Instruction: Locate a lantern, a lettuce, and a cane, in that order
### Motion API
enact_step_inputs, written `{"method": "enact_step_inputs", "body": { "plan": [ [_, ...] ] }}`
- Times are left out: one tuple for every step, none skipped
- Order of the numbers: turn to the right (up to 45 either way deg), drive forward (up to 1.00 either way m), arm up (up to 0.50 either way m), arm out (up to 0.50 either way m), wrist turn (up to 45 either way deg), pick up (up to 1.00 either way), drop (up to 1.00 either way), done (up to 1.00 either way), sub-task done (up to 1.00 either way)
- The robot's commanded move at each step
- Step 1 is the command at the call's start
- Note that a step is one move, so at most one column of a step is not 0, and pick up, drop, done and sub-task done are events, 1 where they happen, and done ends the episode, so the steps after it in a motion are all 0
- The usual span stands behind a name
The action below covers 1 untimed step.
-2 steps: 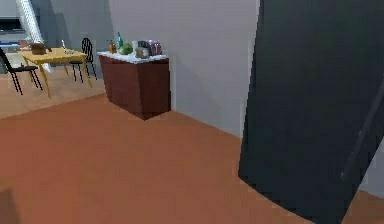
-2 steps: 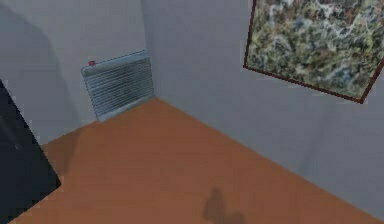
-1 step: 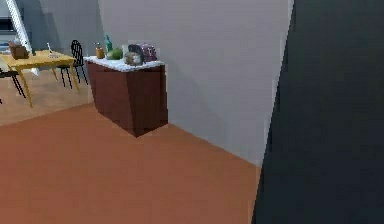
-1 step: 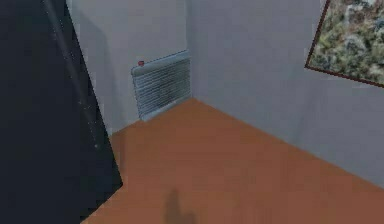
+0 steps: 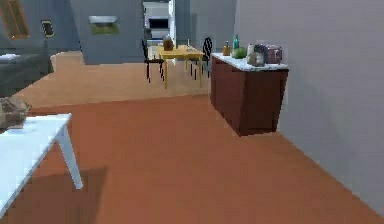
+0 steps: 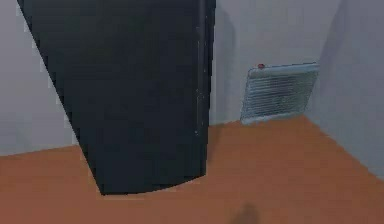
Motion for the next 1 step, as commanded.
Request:
{"method": "enact_step_inputs", "body": {
  "plan": [
    [0.0,1.00,0.00,0.00,0.0,0.00,0.00,0.00,0.00]
  ]
}}
